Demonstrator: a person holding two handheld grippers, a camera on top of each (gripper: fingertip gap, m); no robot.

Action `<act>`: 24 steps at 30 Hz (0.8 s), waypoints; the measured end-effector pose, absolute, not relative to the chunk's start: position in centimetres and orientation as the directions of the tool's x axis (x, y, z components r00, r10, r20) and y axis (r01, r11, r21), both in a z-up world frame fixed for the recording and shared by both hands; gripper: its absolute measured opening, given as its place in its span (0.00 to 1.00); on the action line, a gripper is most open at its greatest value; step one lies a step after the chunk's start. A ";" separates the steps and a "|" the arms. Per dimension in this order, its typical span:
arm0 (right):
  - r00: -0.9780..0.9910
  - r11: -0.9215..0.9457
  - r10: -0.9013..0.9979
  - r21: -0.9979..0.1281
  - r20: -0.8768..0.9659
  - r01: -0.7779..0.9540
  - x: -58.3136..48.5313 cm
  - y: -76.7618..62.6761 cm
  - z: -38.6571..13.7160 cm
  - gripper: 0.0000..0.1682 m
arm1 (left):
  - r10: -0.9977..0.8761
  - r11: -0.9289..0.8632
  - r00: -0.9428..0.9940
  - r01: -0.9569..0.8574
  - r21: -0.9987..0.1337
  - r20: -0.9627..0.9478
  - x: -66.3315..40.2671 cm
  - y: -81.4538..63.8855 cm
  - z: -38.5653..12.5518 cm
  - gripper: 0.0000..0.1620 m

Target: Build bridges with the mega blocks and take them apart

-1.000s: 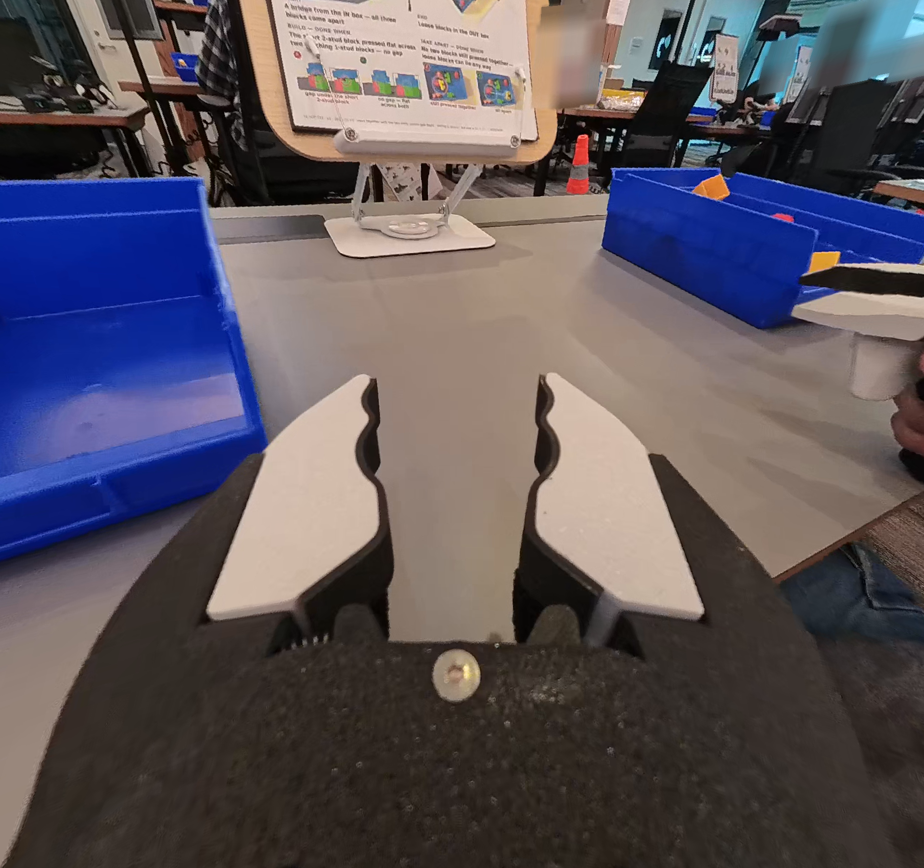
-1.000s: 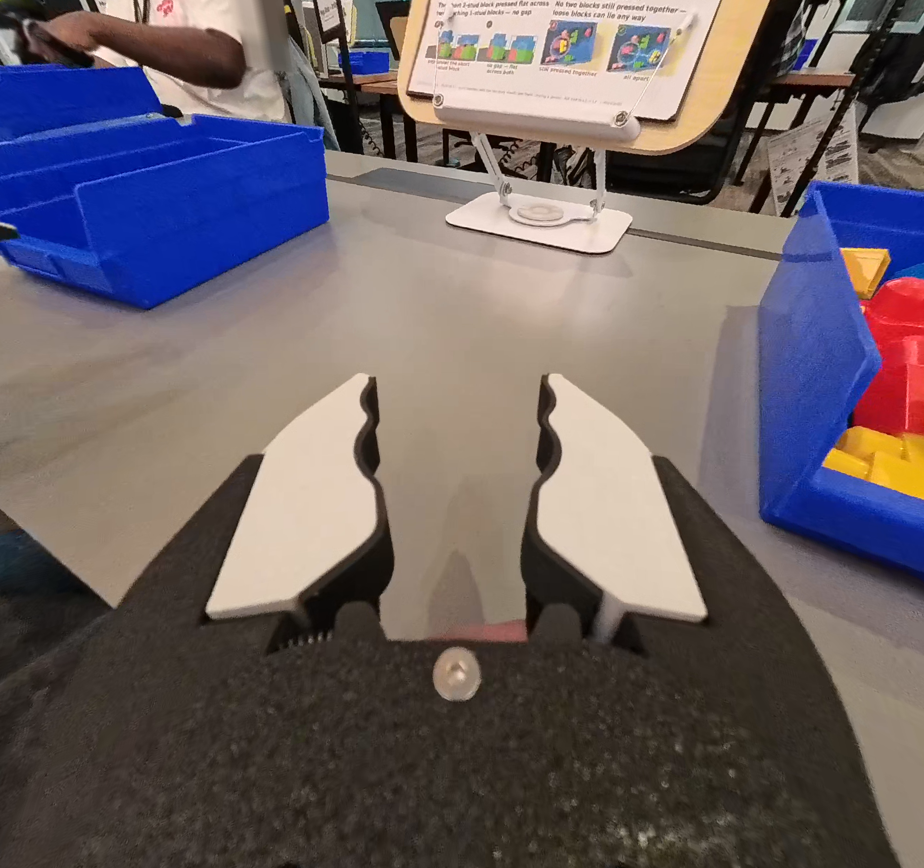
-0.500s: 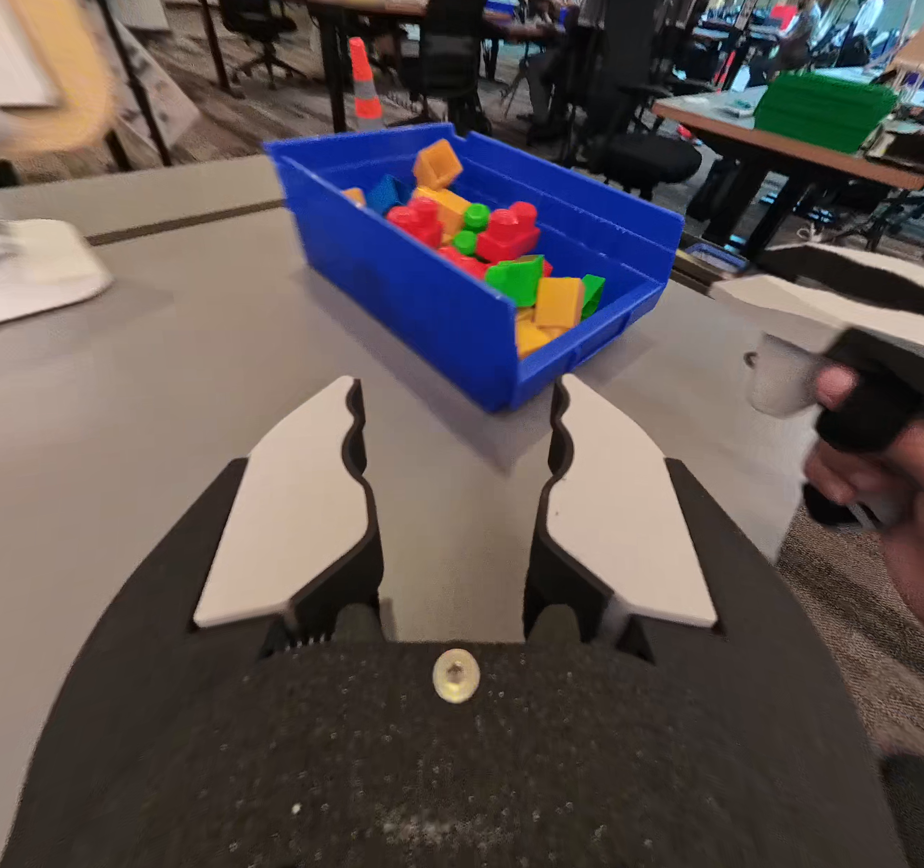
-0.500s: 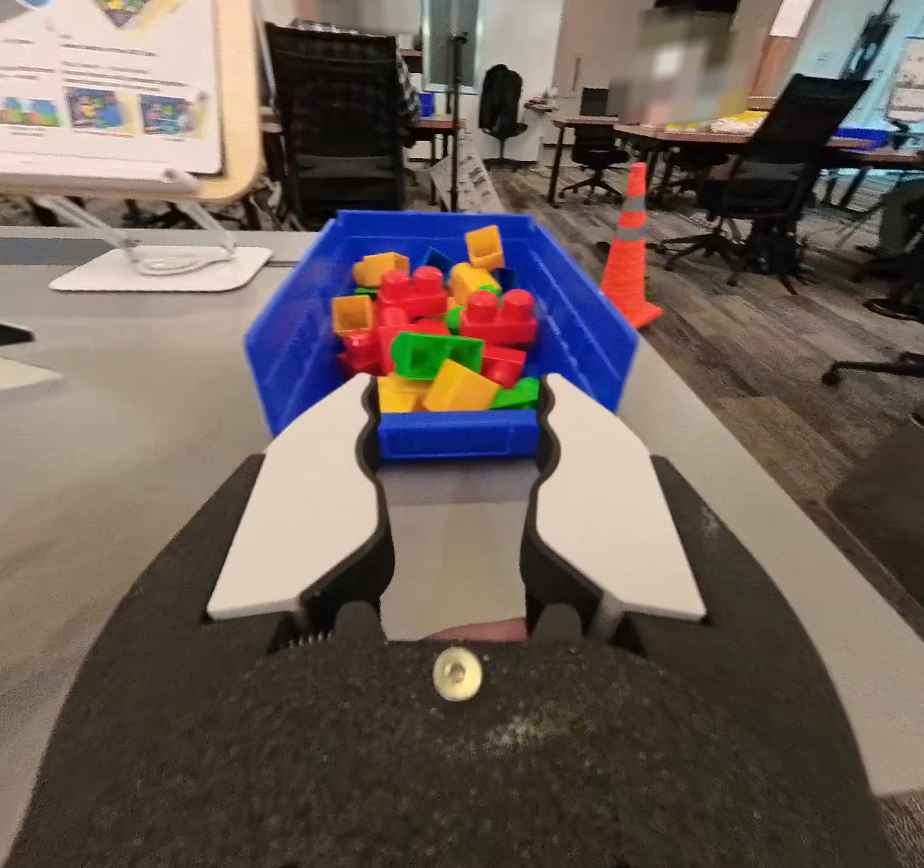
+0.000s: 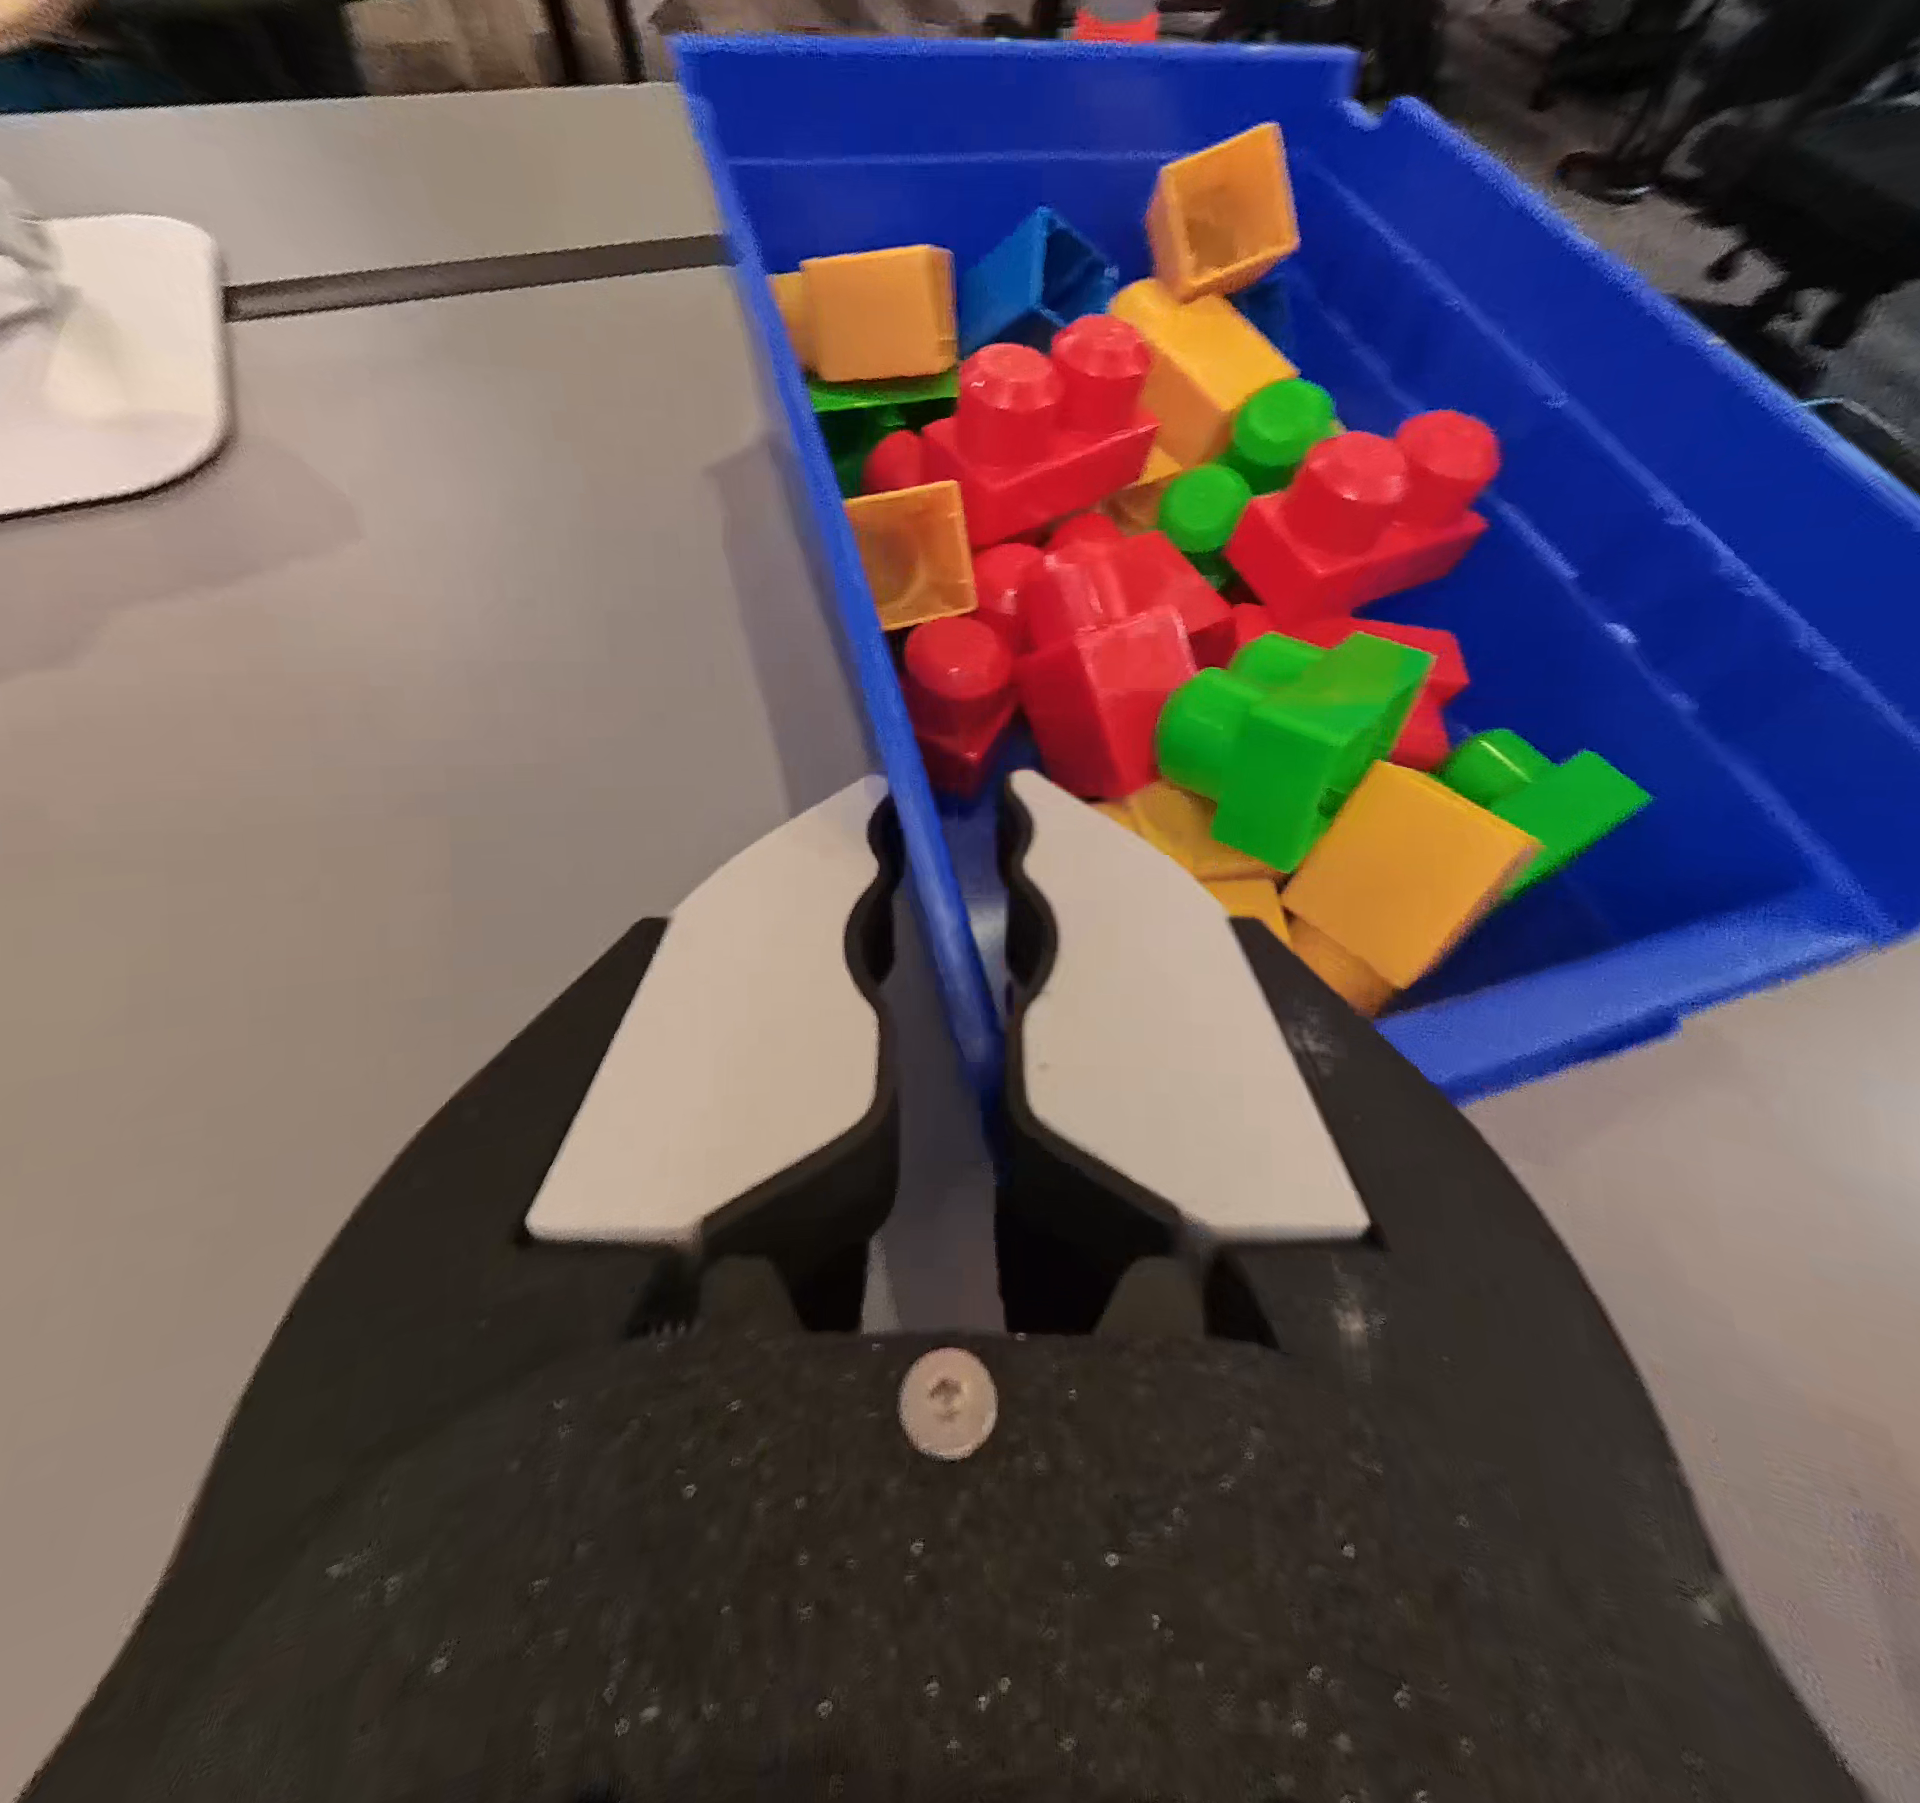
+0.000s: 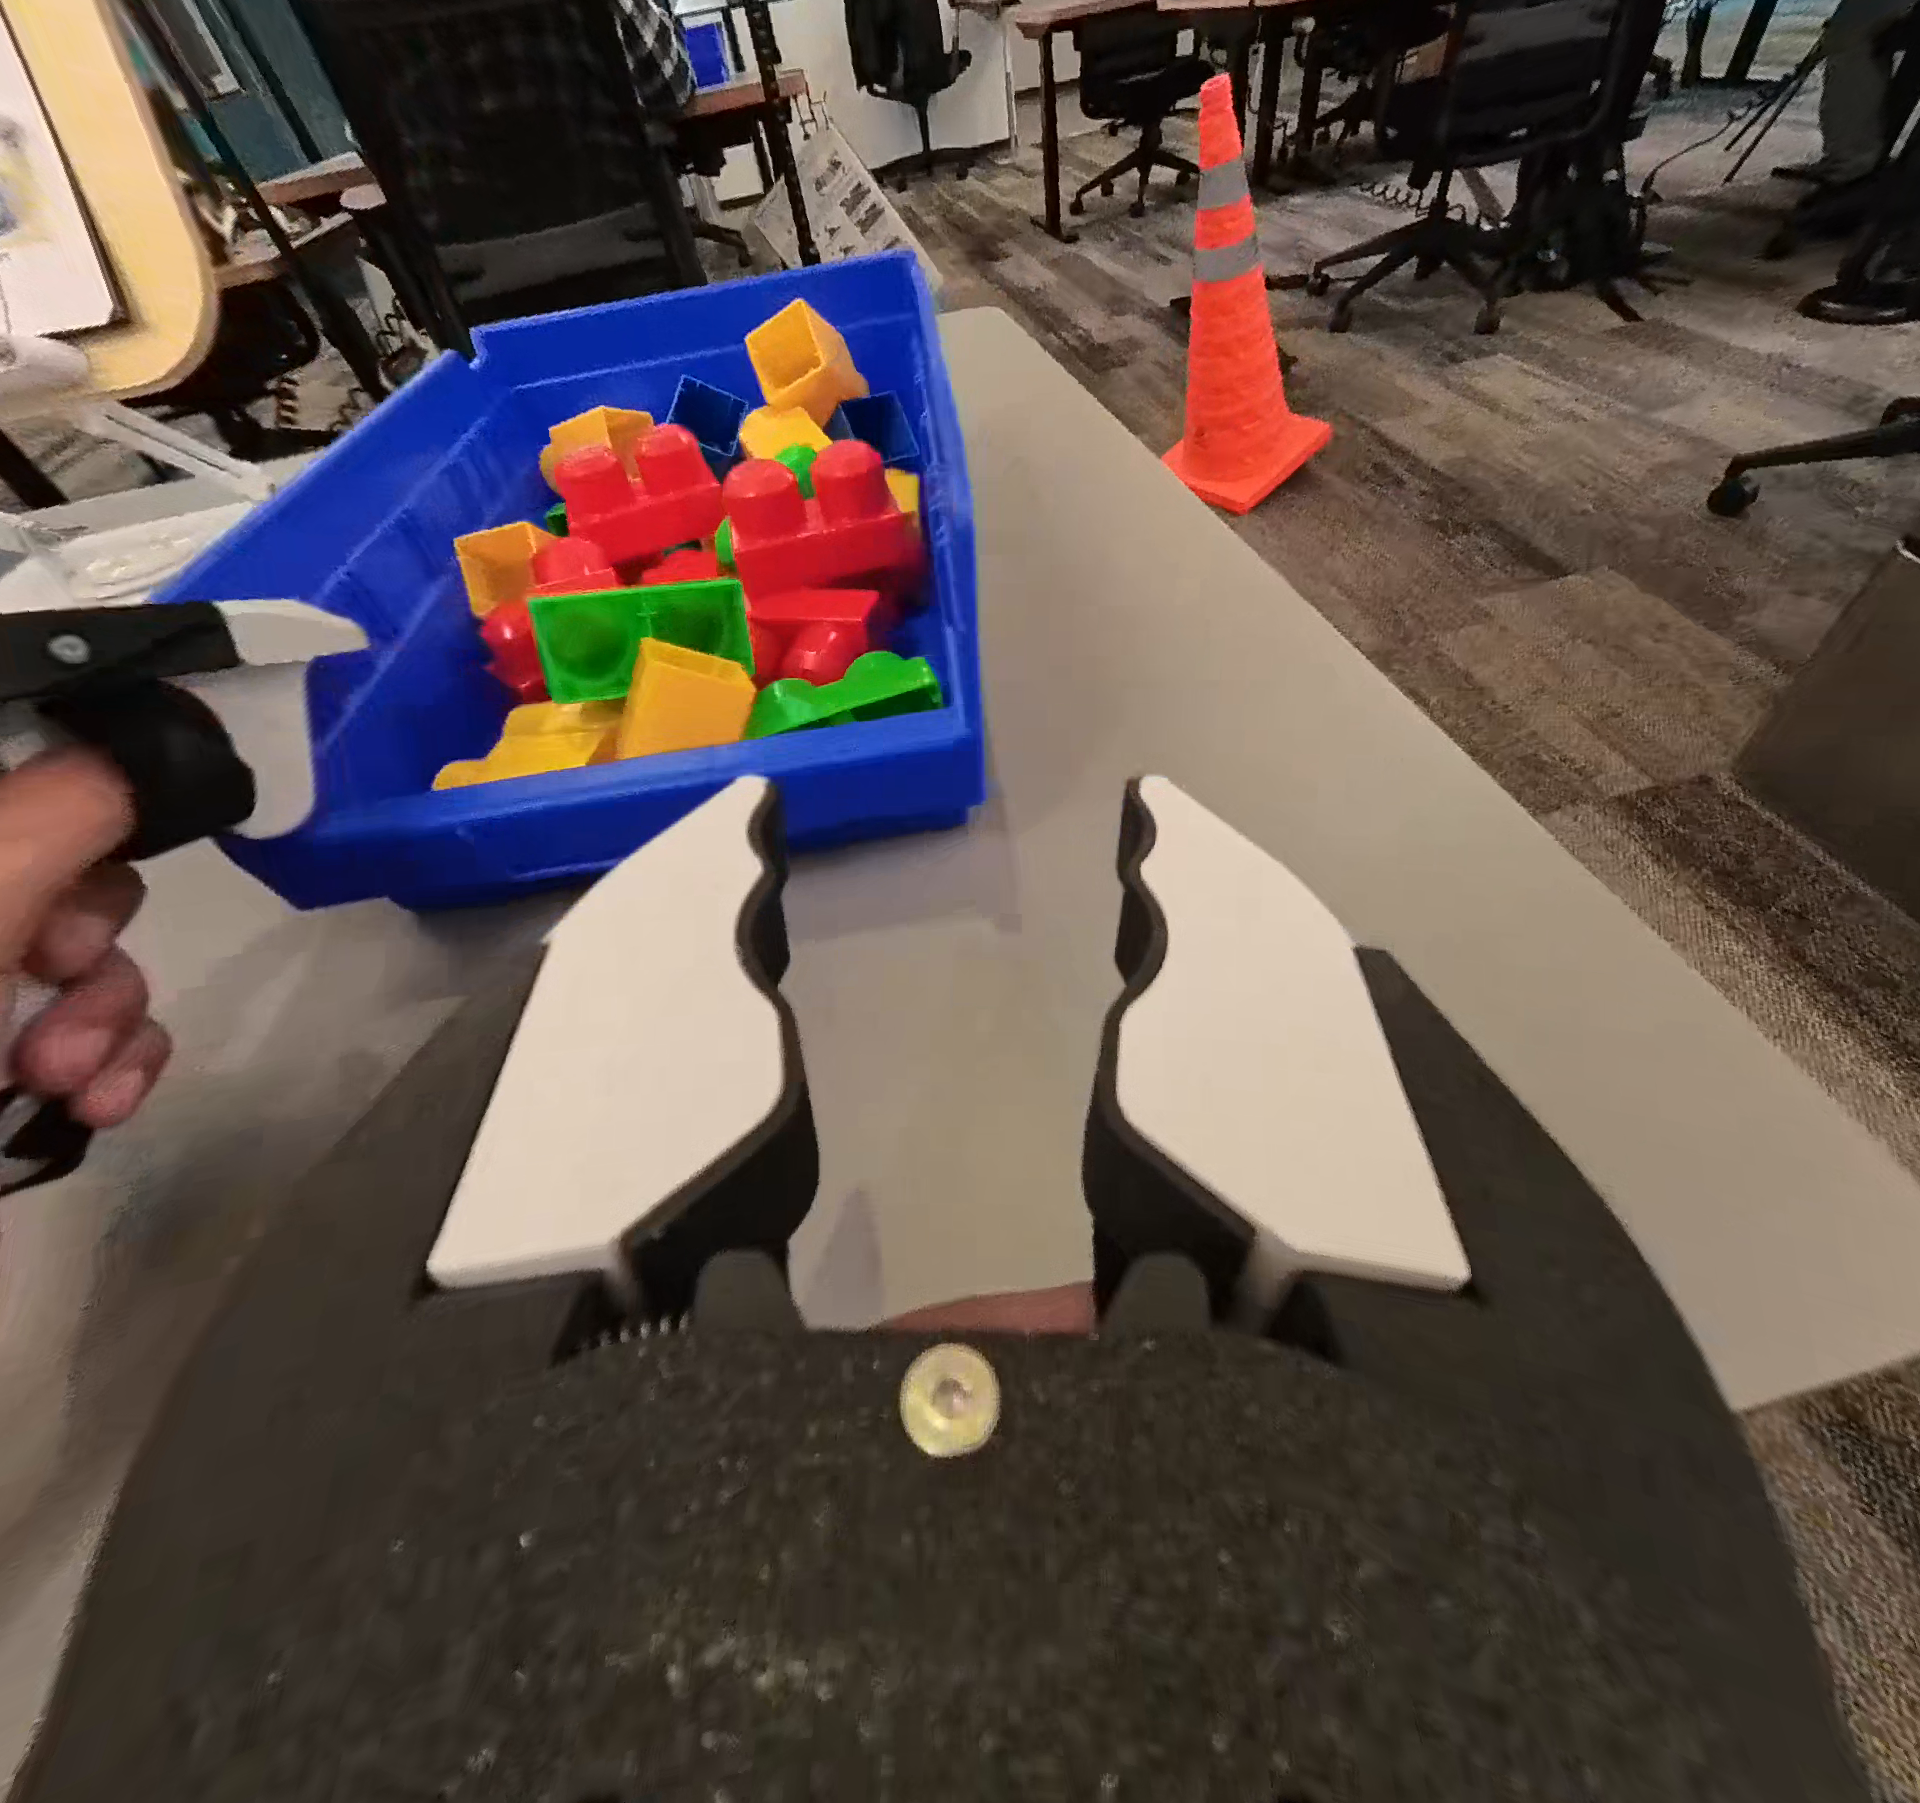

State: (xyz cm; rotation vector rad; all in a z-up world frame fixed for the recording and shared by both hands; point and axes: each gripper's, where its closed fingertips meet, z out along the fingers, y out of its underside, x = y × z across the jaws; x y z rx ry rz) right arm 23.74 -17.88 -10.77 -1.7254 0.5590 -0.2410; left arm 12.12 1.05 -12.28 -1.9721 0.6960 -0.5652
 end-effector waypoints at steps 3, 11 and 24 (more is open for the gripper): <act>0.866 -0.164 -0.479 -0.954 -0.145 -0.251 23.1 -16.8 -11.4 0.37 | -0.628 -0.412 0.770 -0.205 -0.888 0.114 9.7 1.2 -12.2 0.03; 0.848 -0.151 -0.512 -0.957 -0.138 -0.247 21.5 -14.5 -11.3 0.19 | -0.640 -0.418 0.747 -0.140 -0.897 0.182 6.7 -2.0 -12.0 0.02; 0.872 -0.085 -0.462 -0.970 -0.163 -0.227 11.5 -12.7 -8.3 0.01 | -0.620 -0.318 0.780 -0.147 -0.937 0.088 -4.3 -2.8 -9.5 0.01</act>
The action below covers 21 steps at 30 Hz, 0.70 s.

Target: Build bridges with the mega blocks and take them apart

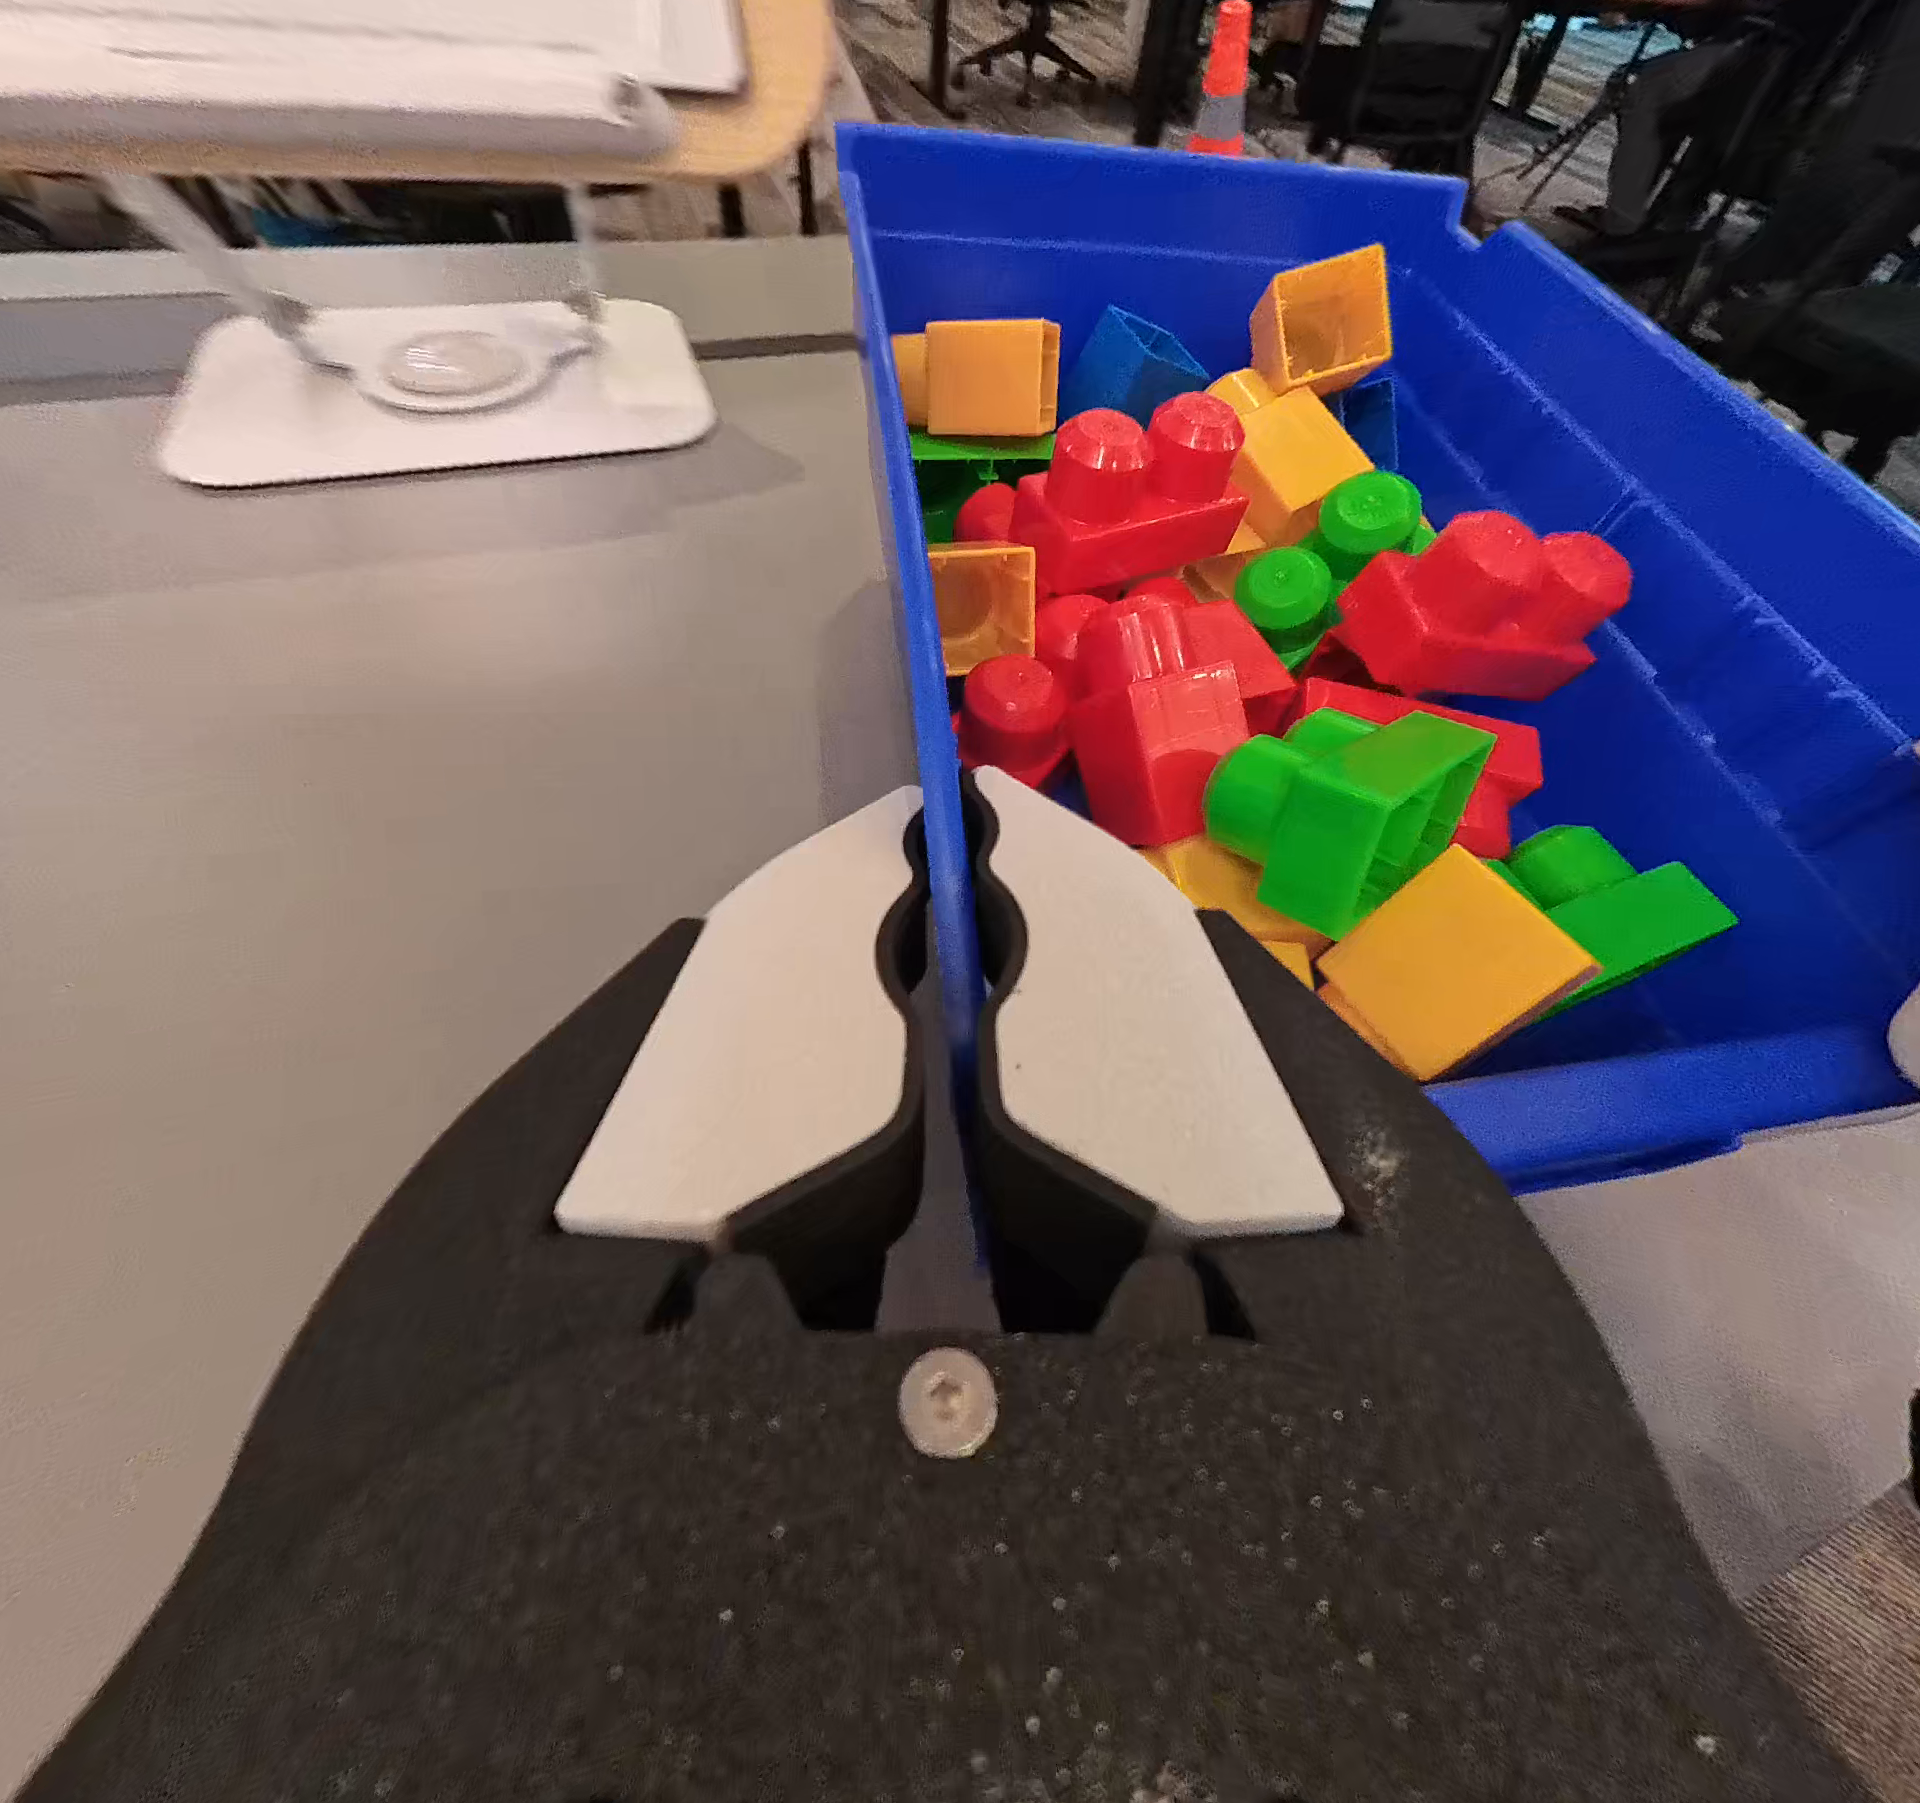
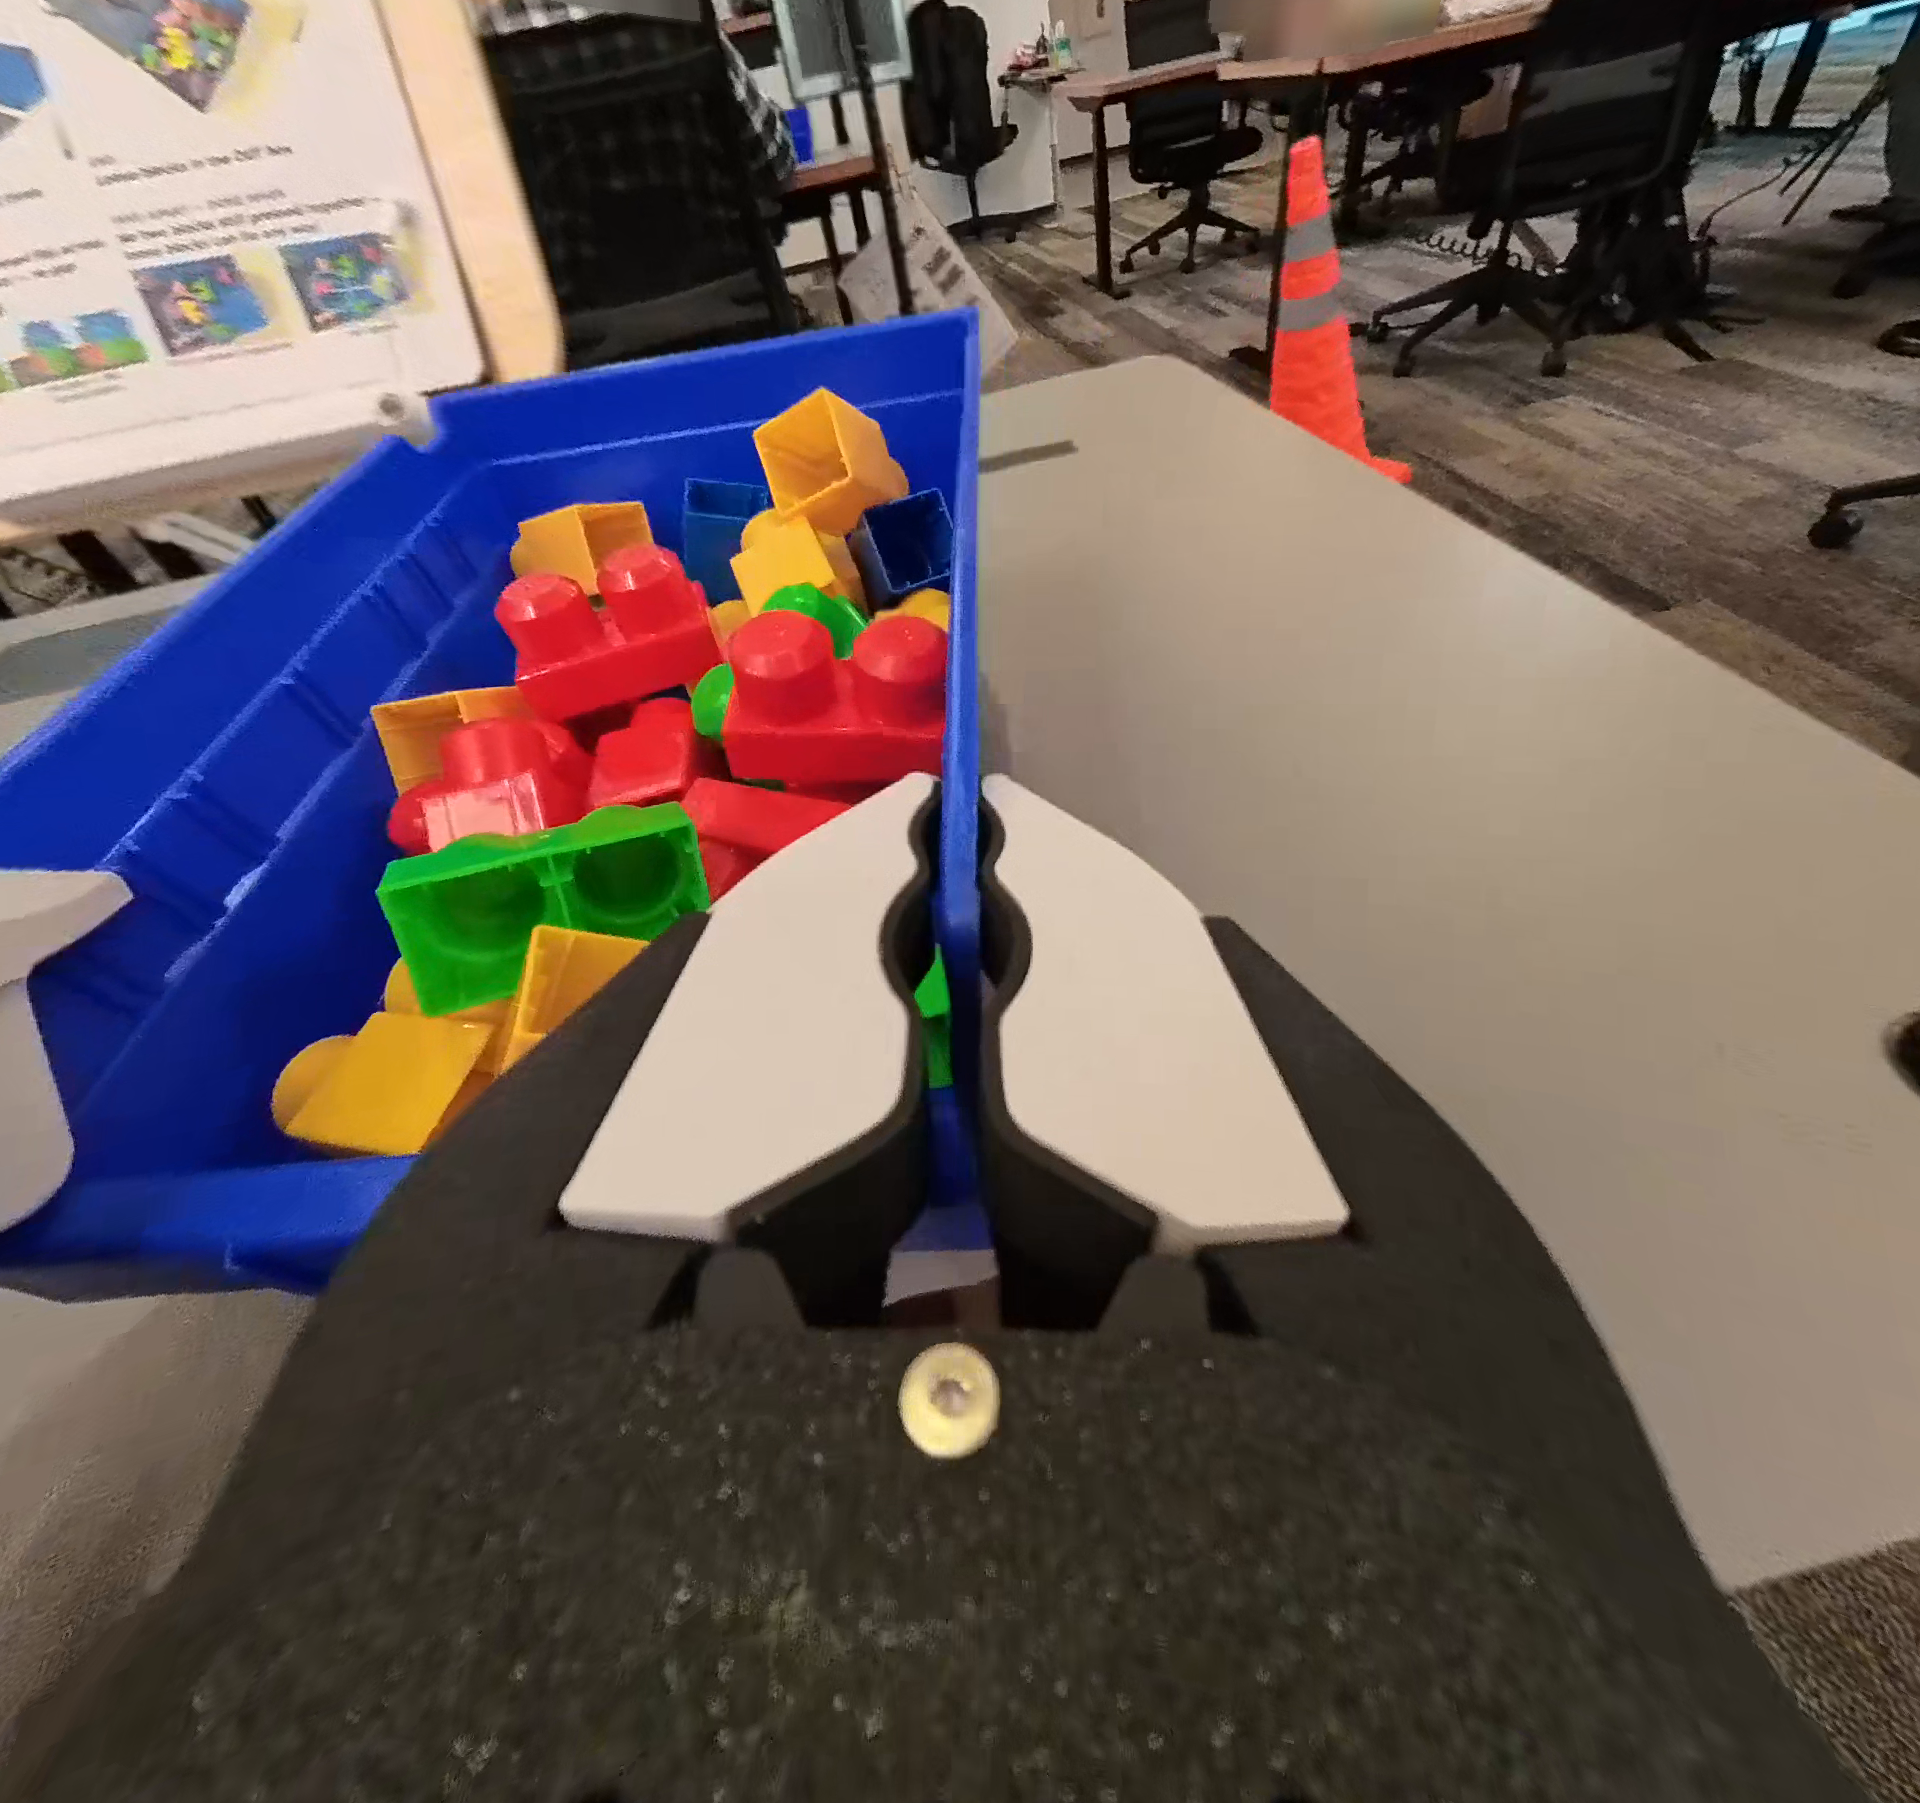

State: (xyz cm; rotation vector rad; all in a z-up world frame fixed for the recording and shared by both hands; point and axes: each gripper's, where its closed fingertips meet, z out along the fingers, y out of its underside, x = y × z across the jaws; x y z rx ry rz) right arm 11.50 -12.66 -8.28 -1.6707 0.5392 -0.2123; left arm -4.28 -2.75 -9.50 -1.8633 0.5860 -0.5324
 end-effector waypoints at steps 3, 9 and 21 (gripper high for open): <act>0.905 -0.069 -0.389 -0.974 -0.172 -0.214 6.3 -10.5 -7.4 0.02 | -0.571 -0.296 0.819 -0.133 -0.946 0.063 -9.8 -1.7 -8.4 0.01; 0.970 -0.161 -0.188 -0.969 -0.155 -0.187 -4.2 -4.4 -8.3 0.02 | -0.421 -0.317 0.907 -0.120 -0.941 0.026 -21.8 1.0 -8.5 0.01; 0.994 -0.265 -0.034 -0.958 -0.103 -0.108 -10.5 0.9 -11.0 0.05 | -0.374 -0.419 0.923 -0.079 -0.905 0.092 -28.5 4.8 -11.8 0.17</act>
